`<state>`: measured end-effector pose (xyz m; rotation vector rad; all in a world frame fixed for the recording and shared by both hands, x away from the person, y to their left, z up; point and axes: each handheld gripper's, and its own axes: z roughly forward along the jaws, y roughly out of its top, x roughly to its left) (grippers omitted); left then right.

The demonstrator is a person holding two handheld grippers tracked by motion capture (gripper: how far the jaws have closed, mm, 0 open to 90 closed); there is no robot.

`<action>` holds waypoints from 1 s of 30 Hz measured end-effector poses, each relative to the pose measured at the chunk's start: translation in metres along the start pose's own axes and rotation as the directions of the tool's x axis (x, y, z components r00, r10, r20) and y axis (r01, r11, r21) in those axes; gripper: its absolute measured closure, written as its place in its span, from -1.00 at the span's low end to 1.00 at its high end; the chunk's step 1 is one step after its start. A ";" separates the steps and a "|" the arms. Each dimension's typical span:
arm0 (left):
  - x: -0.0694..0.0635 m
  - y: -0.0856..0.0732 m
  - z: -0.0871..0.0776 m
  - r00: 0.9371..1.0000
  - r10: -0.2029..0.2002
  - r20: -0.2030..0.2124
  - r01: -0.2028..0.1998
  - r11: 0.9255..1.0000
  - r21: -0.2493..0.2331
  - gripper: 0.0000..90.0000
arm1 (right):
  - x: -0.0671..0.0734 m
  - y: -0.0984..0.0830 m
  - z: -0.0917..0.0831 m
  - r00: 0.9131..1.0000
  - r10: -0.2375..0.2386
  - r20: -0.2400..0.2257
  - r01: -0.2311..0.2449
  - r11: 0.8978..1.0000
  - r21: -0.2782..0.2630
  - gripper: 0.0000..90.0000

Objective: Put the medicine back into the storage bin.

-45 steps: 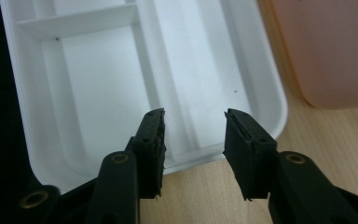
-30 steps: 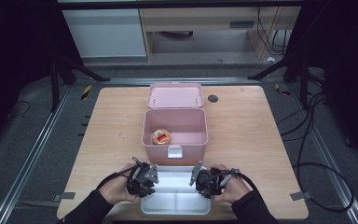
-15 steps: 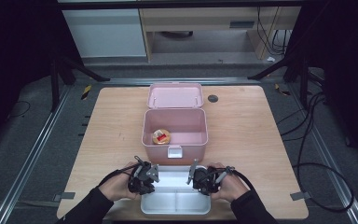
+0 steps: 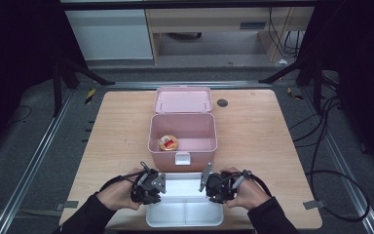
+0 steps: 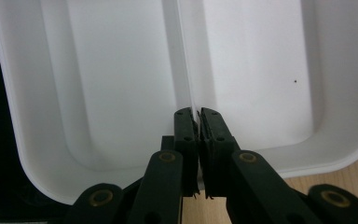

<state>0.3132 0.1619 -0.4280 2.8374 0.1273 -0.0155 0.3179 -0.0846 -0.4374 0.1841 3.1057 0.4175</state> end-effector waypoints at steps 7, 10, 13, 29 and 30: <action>-0.003 0.011 -0.045 0.999 0.022 -0.026 -0.022 1.000 -0.014 0.96 | 0.004 0.010 -0.043 0.999 -0.033 0.026 0.034 0.999 -0.023 0.94; 0.004 0.015 -0.063 0.998 0.032 -0.045 -0.033 0.999 -0.020 0.96 | 0.001 0.017 -0.062 0.998 -0.042 0.047 0.043 0.999 -0.028 0.94; 0.014 0.019 -0.080 0.997 0.040 -0.061 -0.042 0.999 -0.031 0.96 | -0.007 0.022 -0.079 0.996 -0.045 0.072 0.049 0.998 -0.048 0.94; 0.070 0.030 -0.124 0.993 0.031 -0.115 -0.036 0.998 -0.044 0.95 | -0.062 0.045 -0.125 0.990 -0.065 0.129 0.075 0.995 -0.073 0.94; 0.074 0.031 -0.125 0.992 0.031 -0.121 -0.036 0.998 -0.046 0.95 | -0.066 0.046 -0.127 0.989 -0.061 0.137 0.072 0.994 -0.076 0.93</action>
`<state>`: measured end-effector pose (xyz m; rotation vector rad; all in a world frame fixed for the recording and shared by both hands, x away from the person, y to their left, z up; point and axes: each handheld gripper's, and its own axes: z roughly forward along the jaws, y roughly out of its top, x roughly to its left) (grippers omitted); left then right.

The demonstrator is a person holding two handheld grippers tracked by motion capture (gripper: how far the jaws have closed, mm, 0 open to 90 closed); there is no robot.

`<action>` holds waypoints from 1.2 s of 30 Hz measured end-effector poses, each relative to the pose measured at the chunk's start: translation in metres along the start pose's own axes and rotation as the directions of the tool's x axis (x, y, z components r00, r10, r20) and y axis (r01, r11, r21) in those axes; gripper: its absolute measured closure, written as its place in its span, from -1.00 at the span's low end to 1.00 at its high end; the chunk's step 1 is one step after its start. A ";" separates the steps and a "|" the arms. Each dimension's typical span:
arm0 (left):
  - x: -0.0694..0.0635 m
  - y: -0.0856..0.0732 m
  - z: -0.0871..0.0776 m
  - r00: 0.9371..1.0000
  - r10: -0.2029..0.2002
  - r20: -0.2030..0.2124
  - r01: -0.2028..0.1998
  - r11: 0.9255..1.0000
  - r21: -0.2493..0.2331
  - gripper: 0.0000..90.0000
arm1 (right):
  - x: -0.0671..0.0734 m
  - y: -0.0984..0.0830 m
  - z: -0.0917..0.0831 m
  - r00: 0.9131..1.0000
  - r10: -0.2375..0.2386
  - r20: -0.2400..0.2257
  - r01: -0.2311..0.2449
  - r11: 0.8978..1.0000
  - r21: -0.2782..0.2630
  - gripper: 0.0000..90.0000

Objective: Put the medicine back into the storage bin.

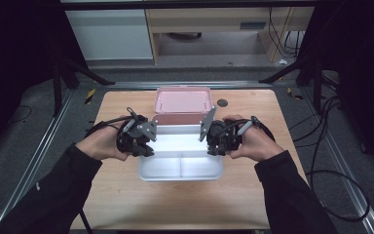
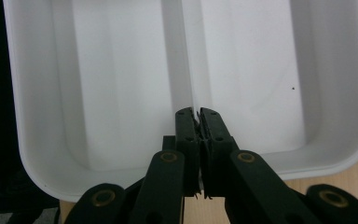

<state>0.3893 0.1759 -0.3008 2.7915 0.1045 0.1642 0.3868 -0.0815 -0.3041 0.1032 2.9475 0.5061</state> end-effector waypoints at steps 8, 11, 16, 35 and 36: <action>0.035 0.008 -0.003 1.000 0.010 -0.010 -0.010 1.000 0.005 0.96 | -0.039 -0.001 0.000 1.000 0.008 0.010 -0.008 1.000 -0.023 0.92; 0.043 0.010 -0.003 1.000 0.016 -0.014 -0.016 1.000 0.007 0.96 | -0.050 -0.002 0.000 1.000 0.012 0.017 -0.012 1.000 -0.027 0.92; 0.067 0.013 0.001 1.000 0.005 -0.014 -0.004 0.999 0.032 0.95 | -0.068 -0.002 0.005 1.000 0.018 0.018 -0.017 0.999 -0.034 0.93; 0.109 0.000 0.055 0.999 -0.038 0.038 0.035 0.995 0.090 0.93 | -0.104 -0.004 0.055 0.998 0.053 -0.014 -0.053 0.998 0.030 0.92; 0.109 -0.001 0.056 0.998 -0.041 0.041 0.037 0.995 0.089 0.93 | -0.105 -0.003 0.058 0.999 0.053 -0.012 -0.053 0.998 0.031 0.92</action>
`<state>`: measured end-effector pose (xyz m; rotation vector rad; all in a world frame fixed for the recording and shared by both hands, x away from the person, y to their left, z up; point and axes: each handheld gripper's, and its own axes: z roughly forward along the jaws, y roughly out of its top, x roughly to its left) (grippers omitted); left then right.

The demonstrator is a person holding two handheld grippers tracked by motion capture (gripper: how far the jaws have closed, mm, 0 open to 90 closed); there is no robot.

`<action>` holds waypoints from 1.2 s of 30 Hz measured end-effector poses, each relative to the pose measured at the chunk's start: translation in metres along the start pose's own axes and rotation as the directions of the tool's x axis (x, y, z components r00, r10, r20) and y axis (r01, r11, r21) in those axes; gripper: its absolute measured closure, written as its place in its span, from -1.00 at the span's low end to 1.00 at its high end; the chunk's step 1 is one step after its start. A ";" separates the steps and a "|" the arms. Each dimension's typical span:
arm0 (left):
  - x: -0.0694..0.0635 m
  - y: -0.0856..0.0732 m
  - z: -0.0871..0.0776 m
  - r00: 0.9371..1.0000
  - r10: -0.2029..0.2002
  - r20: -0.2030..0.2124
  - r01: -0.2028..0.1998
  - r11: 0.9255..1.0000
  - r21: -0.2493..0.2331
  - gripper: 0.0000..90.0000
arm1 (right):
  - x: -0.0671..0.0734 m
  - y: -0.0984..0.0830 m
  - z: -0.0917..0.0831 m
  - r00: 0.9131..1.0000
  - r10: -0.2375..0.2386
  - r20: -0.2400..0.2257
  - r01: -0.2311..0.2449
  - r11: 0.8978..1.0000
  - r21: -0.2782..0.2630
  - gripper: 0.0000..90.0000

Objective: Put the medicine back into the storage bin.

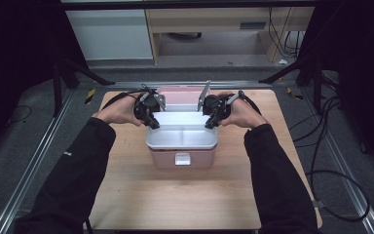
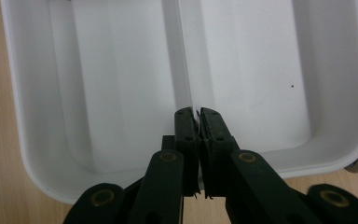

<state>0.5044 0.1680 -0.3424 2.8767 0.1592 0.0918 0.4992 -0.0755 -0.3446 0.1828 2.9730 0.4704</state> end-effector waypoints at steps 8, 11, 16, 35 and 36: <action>-0.002 -0.002 0.016 1.000 -0.001 0.022 0.001 1.000 0.002 0.93 | 0.000 -0.007 0.015 0.999 0.021 -0.024 -0.020 1.000 0.018 0.91; -0.002 -0.004 0.020 1.000 -0.004 0.021 0.004 1.000 0.002 0.93 | 0.001 -0.007 0.020 0.999 0.029 -0.031 -0.028 0.999 0.024 0.90; -0.003 -0.008 0.025 0.999 -0.024 0.030 0.024 1.000 -0.014 0.92 | 0.002 -0.009 0.026 0.999 0.045 -0.031 -0.045 0.999 0.018 0.88; -0.018 -0.005 -0.001 0.992 -0.087 -0.095 0.075 0.990 -0.121 0.20 | 0.014 -0.026 0.000 0.973 0.212 0.088 -0.192 0.962 -0.194 0.31; -0.019 -0.007 -0.004 0.990 -0.092 -0.108 0.078 0.989 -0.125 0.16 | 0.017 -0.030 -0.006 0.963 0.245 0.114 -0.217 0.952 -0.214 0.26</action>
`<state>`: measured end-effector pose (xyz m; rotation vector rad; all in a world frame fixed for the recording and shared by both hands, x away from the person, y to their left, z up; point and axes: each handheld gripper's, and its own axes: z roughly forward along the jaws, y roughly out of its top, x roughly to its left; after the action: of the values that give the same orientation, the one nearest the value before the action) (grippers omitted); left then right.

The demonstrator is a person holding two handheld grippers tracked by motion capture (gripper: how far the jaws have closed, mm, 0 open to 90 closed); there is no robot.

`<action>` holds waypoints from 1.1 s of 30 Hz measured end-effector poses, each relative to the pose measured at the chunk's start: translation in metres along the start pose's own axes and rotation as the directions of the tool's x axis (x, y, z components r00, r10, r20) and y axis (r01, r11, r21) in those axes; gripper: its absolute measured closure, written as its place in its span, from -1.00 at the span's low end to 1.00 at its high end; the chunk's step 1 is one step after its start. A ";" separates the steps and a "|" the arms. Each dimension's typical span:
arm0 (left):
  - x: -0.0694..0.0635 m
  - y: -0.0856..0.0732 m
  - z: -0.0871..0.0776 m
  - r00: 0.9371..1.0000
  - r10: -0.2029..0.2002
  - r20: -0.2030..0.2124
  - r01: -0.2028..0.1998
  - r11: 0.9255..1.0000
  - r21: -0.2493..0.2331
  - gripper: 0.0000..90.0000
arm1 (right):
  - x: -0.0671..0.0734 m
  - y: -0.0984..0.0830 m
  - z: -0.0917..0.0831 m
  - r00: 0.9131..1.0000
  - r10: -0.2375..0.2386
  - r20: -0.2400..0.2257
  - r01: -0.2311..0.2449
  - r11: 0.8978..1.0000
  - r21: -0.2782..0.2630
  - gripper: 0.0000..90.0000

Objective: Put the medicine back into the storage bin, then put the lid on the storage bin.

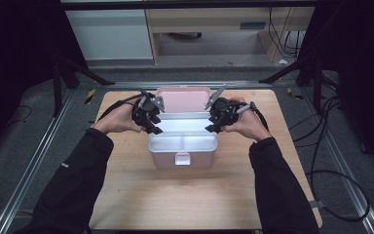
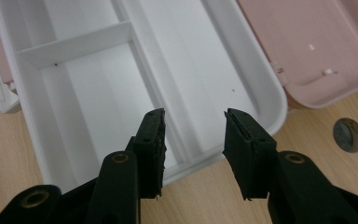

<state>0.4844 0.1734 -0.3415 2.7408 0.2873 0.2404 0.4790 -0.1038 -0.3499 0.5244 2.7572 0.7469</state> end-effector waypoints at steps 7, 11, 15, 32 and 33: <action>0.000 -0.015 -0.014 0.993 -0.103 -0.050 0.098 0.991 -0.095 -0.01 | -0.004 -0.018 -0.019 0.986 0.122 0.113 -0.115 0.991 -0.068 0.09; 0.008 -0.033 -0.013 0.975 -0.199 -0.095 0.185 0.973 -0.139 -0.10 | -0.012 -0.036 -0.029 0.958 0.241 0.155 -0.222 0.967 -0.128 0.03; 0.016 -0.048 -0.005 0.948 -0.295 -0.123 0.271 0.946 -0.179 -0.12 | -0.017 -0.050 -0.030 0.934 0.309 0.180 -0.281 0.945 -0.166 -0.05; 0.037 -0.070 0.006 0.834 -0.530 -0.154 0.446 0.812 -0.376 -0.16 | -0.033 -0.065 -0.026 0.834 0.499 0.236 -0.400 0.841 -0.364 -0.12; 0.038 -0.070 0.006 0.826 -0.544 -0.149 0.456 0.799 -0.392 -0.16 | -0.035 -0.065 -0.025 0.830 0.507 0.232 -0.406 0.835 -0.372 -0.09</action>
<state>0.5105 0.2438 -0.3686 2.1847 0.9421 0.4466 0.4849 -0.1807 -0.3585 1.1560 2.1648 1.0642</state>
